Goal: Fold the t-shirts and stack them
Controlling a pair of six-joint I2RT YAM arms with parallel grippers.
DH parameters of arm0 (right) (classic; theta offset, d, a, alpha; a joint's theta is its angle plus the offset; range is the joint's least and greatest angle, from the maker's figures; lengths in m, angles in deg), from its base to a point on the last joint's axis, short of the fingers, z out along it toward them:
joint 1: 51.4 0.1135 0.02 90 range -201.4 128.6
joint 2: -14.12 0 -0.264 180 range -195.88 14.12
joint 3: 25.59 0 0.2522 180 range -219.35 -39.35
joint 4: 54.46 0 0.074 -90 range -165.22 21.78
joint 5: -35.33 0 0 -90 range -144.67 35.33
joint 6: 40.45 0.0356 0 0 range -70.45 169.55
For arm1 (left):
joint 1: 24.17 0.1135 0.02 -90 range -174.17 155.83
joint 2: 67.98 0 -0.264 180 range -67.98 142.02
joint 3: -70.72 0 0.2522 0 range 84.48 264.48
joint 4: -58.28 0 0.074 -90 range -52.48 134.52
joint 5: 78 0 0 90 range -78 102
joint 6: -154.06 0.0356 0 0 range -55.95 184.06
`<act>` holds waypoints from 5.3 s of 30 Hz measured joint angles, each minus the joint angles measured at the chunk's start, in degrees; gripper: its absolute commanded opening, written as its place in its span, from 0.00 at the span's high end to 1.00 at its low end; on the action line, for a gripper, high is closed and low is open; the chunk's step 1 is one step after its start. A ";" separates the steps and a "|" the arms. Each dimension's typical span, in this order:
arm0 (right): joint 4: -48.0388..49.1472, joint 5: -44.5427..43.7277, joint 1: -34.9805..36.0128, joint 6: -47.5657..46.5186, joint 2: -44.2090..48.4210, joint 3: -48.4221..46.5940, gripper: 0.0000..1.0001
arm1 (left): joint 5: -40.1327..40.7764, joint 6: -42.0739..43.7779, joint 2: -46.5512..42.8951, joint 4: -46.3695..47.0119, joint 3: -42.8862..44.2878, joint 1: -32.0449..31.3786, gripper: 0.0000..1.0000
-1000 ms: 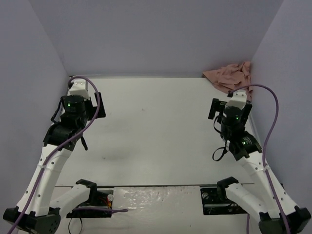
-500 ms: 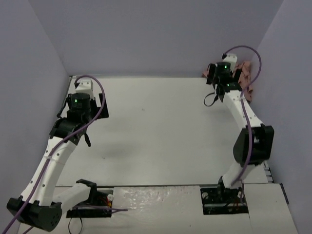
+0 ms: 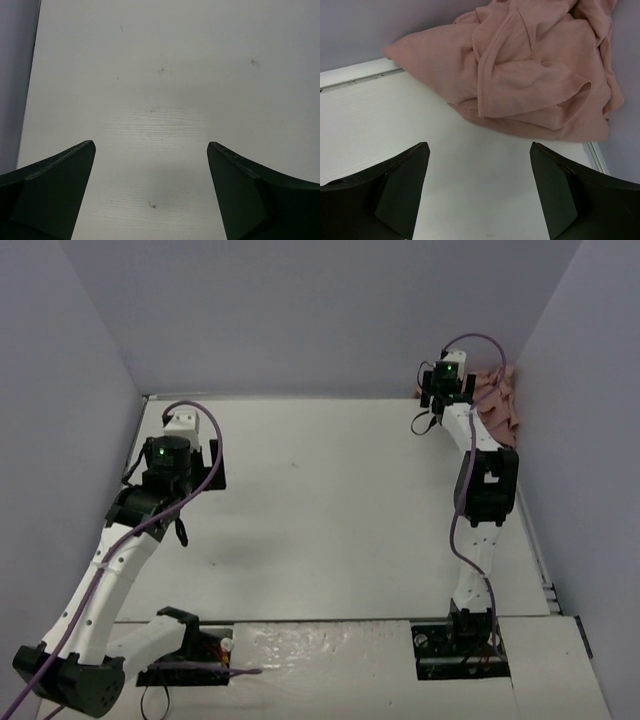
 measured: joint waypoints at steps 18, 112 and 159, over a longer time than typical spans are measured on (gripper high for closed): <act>0.94 2.75 -4.04 -5.77 -9.23 -9.72 0.29 | -0.36 -1.08 3.29 -1.07 -1.21 -0.04 0.06; 1.55 12.87 13.34 10.46 43.50 52.80 1.00 | -7.00 -2.88 -2.98 -6.65 1.52 -0.13 0.06; 4.18 16.31 12.61 15.39 38.05 54.30 1.00 | -33.74 -3.32 49.82 6.59 9.32 0.22 0.81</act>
